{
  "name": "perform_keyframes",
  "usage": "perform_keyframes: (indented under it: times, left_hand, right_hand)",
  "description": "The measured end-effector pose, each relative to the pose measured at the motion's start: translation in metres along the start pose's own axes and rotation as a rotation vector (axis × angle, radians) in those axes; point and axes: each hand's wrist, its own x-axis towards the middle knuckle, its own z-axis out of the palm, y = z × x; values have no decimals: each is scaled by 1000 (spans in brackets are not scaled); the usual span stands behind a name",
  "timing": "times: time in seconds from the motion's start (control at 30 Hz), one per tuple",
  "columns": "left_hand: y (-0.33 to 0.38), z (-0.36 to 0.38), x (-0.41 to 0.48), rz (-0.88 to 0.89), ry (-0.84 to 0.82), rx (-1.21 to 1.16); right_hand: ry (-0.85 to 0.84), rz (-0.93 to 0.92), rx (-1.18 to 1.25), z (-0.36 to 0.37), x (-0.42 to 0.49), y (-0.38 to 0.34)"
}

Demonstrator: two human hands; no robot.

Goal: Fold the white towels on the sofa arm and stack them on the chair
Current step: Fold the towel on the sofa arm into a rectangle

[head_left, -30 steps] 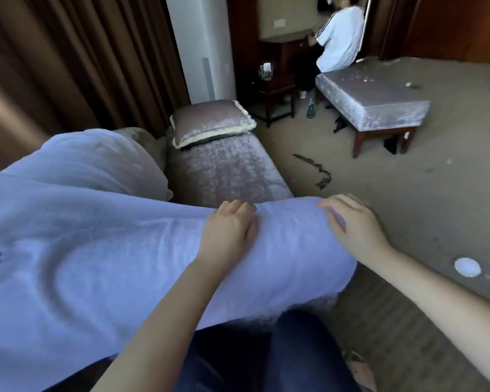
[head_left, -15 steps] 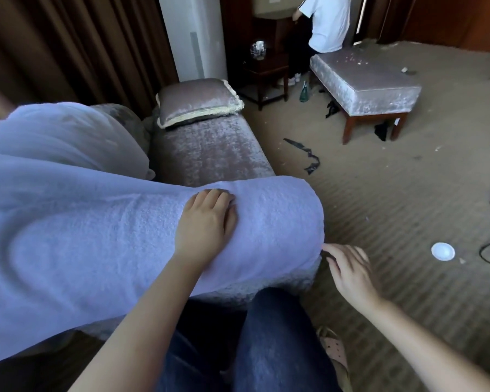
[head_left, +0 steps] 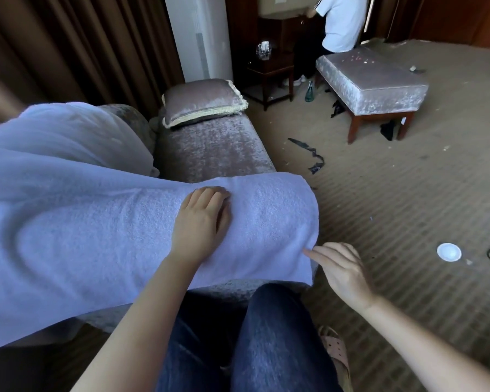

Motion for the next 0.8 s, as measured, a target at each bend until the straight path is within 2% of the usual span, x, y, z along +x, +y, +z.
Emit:
perform_keyframes:
  times: [0.1, 0.3, 0.4, 0.6, 0.8]
  left_hand:
    - [5, -4, -32, 38, 14, -23]
    - [13, -4, -113, 241, -199, 67]
    - [10, -1, -130, 244, -190, 170]
    - [-7, -10, -148, 69, 4, 281]
    - [-39, -70, -152, -209, -67, 217]
  right_hand:
    - [48, 12, 1, -5, 9, 1]
    - [44, -7, 44, -20, 17, -6]
    - [35, -6, 48, -28, 19, -7]
    - [-24, 34, 104, -45, 25, -10]
    - [-16, 159, 136, -53, 39, -12]
